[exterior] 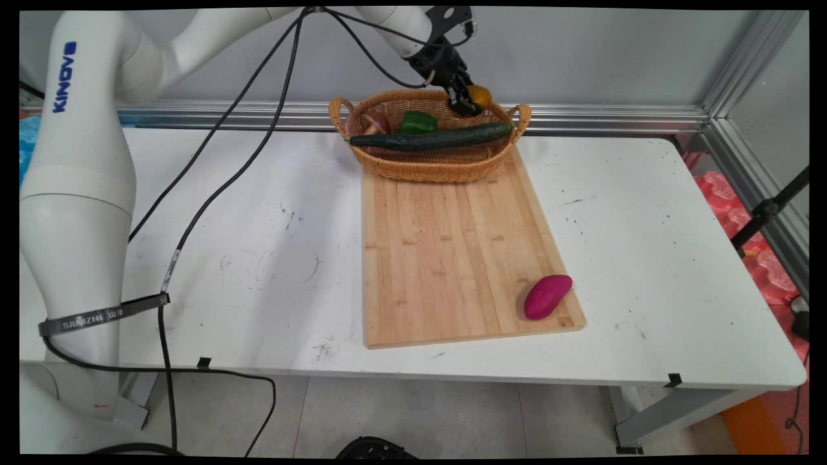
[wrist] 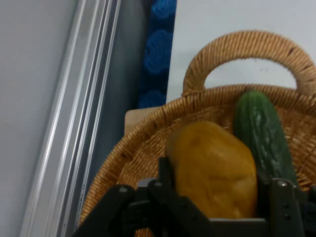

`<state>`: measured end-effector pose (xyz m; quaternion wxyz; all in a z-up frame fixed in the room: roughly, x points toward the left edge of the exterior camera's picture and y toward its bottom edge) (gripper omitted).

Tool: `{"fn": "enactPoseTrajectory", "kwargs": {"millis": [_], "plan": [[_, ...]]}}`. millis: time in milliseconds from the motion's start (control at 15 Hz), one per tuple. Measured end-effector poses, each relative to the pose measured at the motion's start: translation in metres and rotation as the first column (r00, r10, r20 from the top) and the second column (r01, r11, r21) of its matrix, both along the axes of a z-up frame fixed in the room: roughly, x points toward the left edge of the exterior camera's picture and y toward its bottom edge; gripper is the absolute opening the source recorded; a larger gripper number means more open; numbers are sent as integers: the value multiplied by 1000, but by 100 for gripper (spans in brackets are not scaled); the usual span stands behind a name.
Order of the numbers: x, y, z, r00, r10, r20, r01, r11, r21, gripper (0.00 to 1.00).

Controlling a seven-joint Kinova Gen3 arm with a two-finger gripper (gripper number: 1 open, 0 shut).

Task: Place the picked object in the vegetable basket

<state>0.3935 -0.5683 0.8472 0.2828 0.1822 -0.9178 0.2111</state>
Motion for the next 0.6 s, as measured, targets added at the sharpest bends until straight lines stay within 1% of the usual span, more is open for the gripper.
{"fn": "enactPoseTrajectory", "kwargs": {"millis": [600], "plan": [[10,-14,-26,1000,8,1,-8,1000,28,0]]}}
